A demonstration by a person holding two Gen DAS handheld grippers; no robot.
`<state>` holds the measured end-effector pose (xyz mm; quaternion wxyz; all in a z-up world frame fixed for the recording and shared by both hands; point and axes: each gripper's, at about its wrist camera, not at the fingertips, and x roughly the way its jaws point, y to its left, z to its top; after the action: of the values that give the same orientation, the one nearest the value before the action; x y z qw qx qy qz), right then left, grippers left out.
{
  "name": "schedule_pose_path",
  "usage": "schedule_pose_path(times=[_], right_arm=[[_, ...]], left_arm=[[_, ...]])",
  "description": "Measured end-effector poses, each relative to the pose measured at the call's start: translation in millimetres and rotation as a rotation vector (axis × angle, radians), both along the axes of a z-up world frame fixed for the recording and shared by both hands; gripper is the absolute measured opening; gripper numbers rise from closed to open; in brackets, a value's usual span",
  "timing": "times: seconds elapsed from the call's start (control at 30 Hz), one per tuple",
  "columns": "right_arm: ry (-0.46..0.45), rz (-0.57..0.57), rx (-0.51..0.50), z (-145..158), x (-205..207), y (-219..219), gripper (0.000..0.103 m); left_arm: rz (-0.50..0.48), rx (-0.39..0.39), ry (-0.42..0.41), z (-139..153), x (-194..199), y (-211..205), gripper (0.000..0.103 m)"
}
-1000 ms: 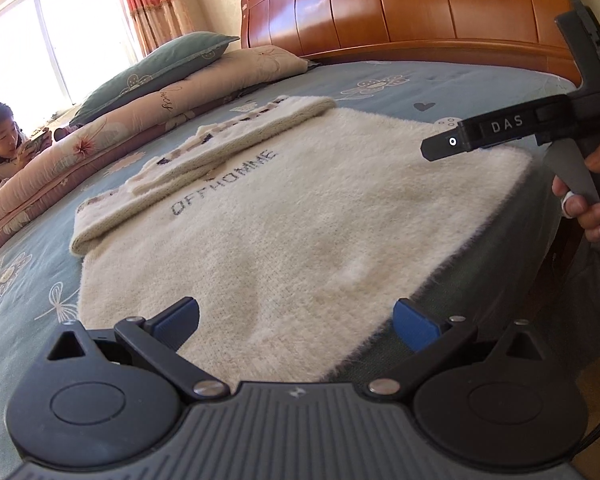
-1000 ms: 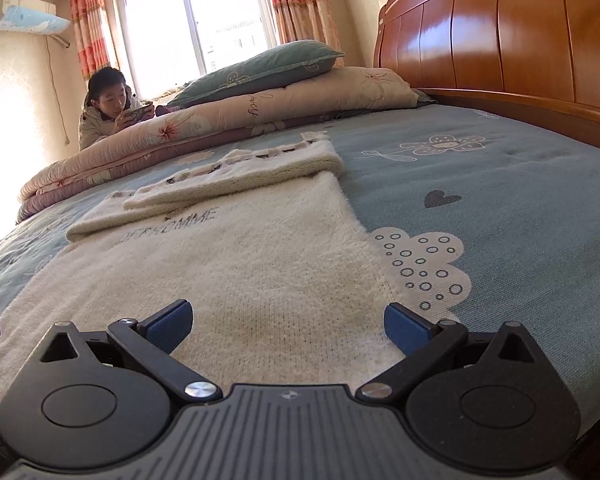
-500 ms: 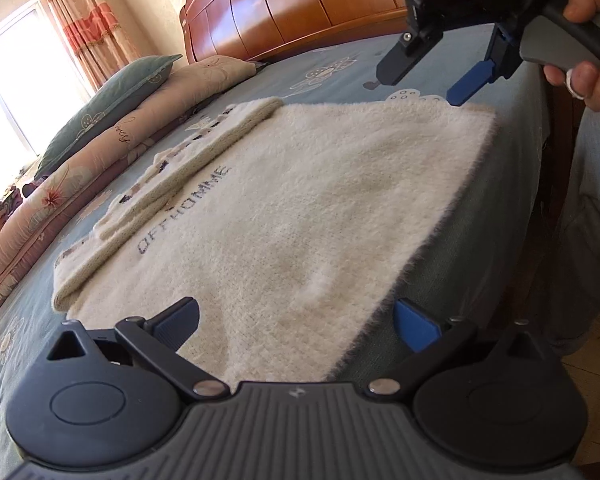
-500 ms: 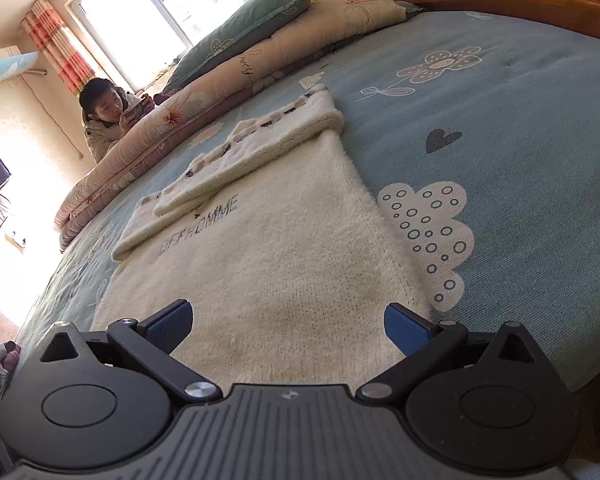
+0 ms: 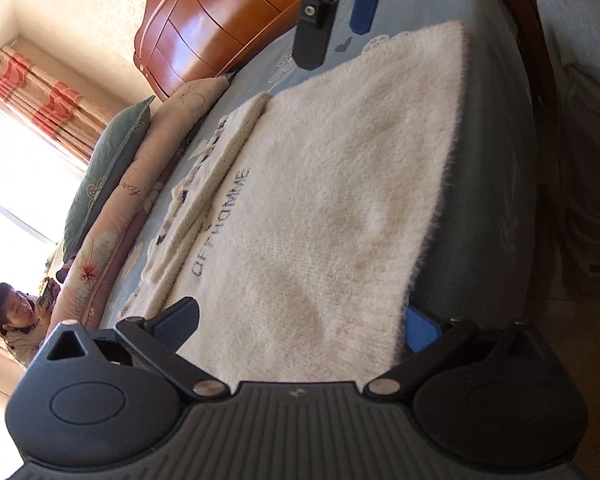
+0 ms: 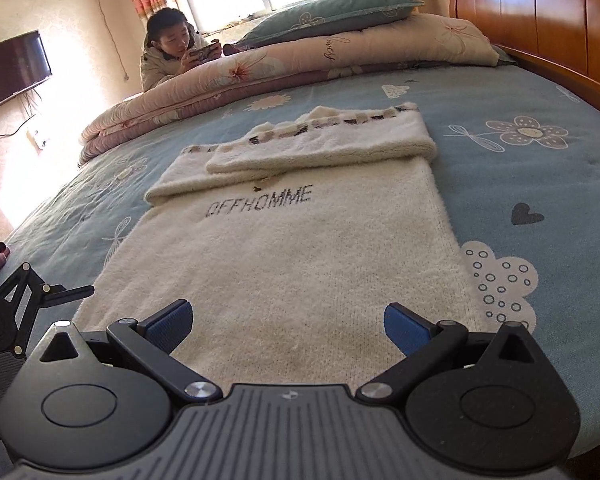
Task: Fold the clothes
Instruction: 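Roll both grippers and close them on the sweater hem edge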
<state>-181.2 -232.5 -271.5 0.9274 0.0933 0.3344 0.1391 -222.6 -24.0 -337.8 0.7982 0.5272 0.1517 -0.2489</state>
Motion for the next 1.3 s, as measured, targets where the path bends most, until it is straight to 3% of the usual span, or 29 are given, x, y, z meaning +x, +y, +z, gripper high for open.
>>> schedule_pose_path(times=[0.07,0.23,0.57,0.73,0.87,1.0,1.1,1.2,1.3], right_arm=[[-0.033,0.045,-0.042,9,-1,11,0.103],[-0.115,0.138,-0.160,19,-11,36,0.103],[-0.294,0.489,-0.617,-17,-49,116,0.103],[-0.304,0.470,-0.771,-48,-36,145,0.103],[-0.310,0.398,-0.900,-65,-26,135,0.103],[-0.271,0.326,-0.922,-67,-23,97,0.103],[-0.240,0.276,-0.867,-66,-23,67,0.103],[-0.229,0.259,-0.857,-65,-22,60,0.103],[-0.258,0.258,-0.908,-69,-19,73,0.103]], left_arm=[[-0.010,0.034,-0.048,-4,1,-2,0.102],[0.006,0.018,-0.111,-6,7,-8,0.102],[0.068,-0.124,-0.050,22,26,6,0.103],[0.075,-0.141,-0.038,23,27,12,0.103],[0.087,-0.139,-0.031,20,26,17,0.103],[0.108,-0.120,-0.017,13,27,23,0.103],[0.119,-0.102,-0.008,9,30,22,0.103],[0.121,-0.083,-0.012,5,34,14,0.103],[0.122,-0.062,0.002,2,38,4,0.103]])
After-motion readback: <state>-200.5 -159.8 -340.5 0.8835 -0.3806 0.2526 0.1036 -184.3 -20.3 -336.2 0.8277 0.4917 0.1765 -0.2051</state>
